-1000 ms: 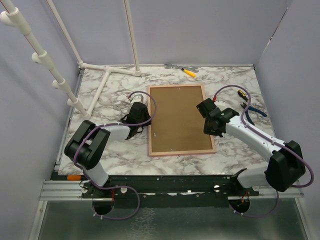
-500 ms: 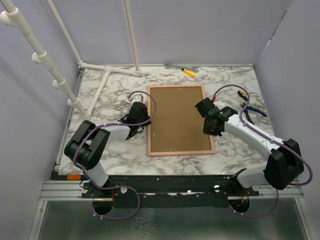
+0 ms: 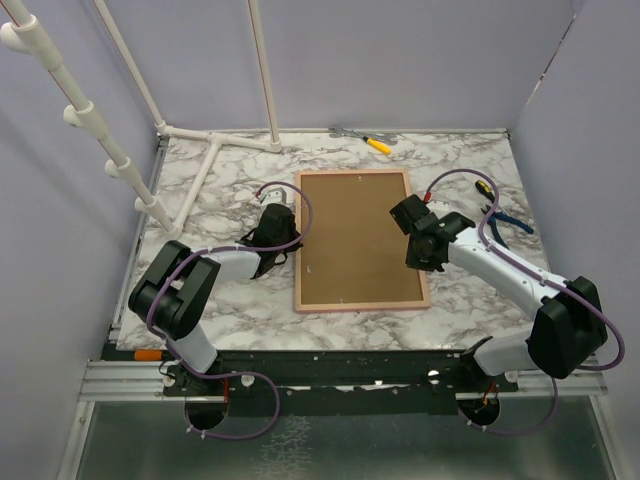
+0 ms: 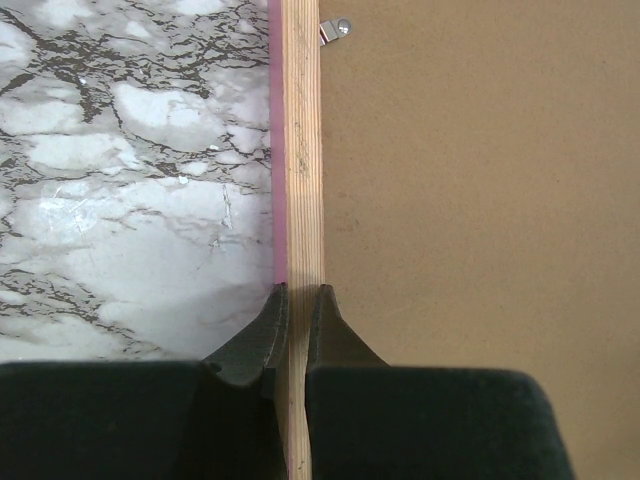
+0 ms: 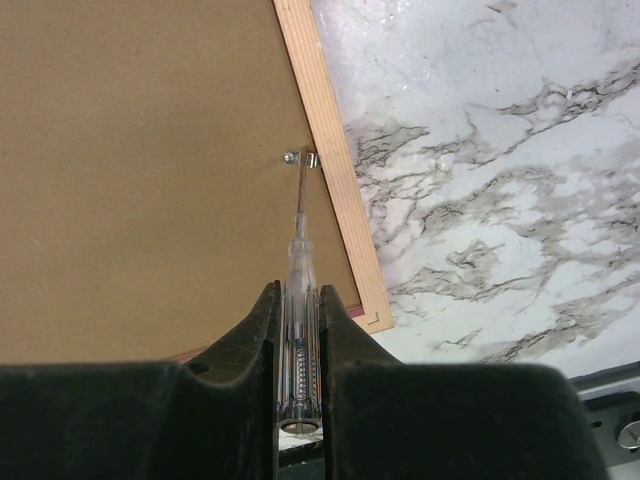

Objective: Take the photo out of the frame
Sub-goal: Release the photo frame item from the photo frame.

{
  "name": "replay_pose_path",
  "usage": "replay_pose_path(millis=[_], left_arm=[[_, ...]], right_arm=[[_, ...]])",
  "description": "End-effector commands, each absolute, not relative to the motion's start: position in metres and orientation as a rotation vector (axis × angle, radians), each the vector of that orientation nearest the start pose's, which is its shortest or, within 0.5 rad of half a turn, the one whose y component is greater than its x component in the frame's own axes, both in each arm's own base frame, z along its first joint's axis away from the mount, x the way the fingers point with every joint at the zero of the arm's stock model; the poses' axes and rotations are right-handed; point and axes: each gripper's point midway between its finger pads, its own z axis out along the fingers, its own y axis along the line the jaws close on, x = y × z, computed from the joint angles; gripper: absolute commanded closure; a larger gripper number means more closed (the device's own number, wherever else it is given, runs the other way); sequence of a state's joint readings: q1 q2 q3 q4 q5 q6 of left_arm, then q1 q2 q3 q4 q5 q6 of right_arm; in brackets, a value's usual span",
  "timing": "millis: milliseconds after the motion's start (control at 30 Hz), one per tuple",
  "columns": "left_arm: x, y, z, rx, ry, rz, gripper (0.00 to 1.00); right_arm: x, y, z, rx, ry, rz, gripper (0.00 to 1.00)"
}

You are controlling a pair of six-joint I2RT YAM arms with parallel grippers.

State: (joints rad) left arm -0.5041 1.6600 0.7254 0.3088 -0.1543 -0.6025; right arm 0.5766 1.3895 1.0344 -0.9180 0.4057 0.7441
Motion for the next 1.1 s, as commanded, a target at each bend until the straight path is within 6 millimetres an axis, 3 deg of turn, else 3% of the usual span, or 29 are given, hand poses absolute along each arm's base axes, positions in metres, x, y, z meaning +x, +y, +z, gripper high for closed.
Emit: replay_pose_path(millis=[0,833,1067], left_arm=[[0.371,-0.186,0.035,-0.217,2.231,-0.368,1.00],[0.371,-0.187,0.035,-0.217,2.234,-0.371,1.00],[0.371,-0.187,0.036,-0.216,2.233,-0.374,1.00]], right_arm=[[0.219,0.098,0.092,0.262,2.761,-0.272,1.00],[0.212,0.103,0.098,0.228,2.803,-0.221,0.99],[0.224,0.102,0.110,0.256,2.731,-0.221,0.99]])
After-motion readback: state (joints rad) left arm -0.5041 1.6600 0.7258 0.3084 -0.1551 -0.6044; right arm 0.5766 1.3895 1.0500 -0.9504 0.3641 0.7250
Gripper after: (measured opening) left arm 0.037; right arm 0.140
